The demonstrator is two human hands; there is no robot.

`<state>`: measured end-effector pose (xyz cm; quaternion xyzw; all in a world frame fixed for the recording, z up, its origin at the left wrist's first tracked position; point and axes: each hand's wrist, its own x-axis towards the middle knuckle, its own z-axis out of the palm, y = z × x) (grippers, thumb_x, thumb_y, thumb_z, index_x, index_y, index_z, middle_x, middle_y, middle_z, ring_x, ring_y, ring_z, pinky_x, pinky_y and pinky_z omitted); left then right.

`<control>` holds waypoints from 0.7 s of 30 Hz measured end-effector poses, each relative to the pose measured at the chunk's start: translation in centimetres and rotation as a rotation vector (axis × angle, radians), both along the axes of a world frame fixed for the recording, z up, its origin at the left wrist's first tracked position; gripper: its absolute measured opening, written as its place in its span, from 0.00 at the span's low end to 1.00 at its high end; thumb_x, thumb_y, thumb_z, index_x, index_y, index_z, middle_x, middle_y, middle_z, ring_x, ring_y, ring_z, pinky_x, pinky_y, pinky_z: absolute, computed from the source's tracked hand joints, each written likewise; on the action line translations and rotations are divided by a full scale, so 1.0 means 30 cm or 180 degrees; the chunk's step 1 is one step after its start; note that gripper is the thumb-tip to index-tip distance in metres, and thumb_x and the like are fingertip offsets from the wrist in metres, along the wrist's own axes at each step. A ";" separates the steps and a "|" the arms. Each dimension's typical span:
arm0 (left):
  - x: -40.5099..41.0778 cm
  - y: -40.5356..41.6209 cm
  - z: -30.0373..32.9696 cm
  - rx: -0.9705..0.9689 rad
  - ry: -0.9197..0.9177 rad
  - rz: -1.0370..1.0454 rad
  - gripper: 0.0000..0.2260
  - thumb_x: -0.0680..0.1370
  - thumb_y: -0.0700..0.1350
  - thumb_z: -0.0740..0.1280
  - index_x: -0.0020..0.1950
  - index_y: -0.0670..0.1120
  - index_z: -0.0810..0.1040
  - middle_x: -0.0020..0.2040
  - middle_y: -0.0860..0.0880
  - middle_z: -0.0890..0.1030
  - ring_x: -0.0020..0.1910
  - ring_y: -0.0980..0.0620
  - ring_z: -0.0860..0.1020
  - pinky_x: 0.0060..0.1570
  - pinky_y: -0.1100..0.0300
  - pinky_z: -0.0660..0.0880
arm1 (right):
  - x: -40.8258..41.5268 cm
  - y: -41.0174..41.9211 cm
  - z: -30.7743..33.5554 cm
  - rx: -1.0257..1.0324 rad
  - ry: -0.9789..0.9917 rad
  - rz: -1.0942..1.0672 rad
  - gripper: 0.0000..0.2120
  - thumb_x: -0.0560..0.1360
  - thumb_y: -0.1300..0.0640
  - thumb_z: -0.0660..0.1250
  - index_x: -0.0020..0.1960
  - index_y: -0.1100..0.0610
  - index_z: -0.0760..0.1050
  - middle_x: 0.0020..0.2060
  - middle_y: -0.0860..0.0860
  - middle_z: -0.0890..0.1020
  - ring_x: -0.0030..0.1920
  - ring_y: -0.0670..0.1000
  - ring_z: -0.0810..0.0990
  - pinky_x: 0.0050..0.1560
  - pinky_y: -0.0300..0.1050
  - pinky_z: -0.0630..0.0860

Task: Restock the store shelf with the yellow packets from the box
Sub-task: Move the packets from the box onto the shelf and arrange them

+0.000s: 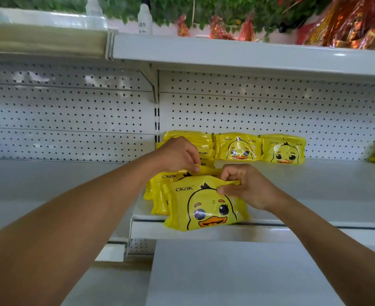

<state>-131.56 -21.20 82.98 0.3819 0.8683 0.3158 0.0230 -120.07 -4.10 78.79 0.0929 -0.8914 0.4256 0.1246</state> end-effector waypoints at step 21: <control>0.079 -0.250 -0.022 0.0455 0.0781 0.0825 0.06 0.71 0.42 0.73 0.46 0.51 0.79 0.42 0.54 0.80 0.41 0.54 0.78 0.51 0.56 0.76 | -0.045 -0.104 -0.116 0.1665 0.1339 -0.1702 0.09 0.75 0.57 0.66 0.51 0.59 0.71 0.49 0.56 0.79 0.45 0.62 0.78 0.38 0.44 0.64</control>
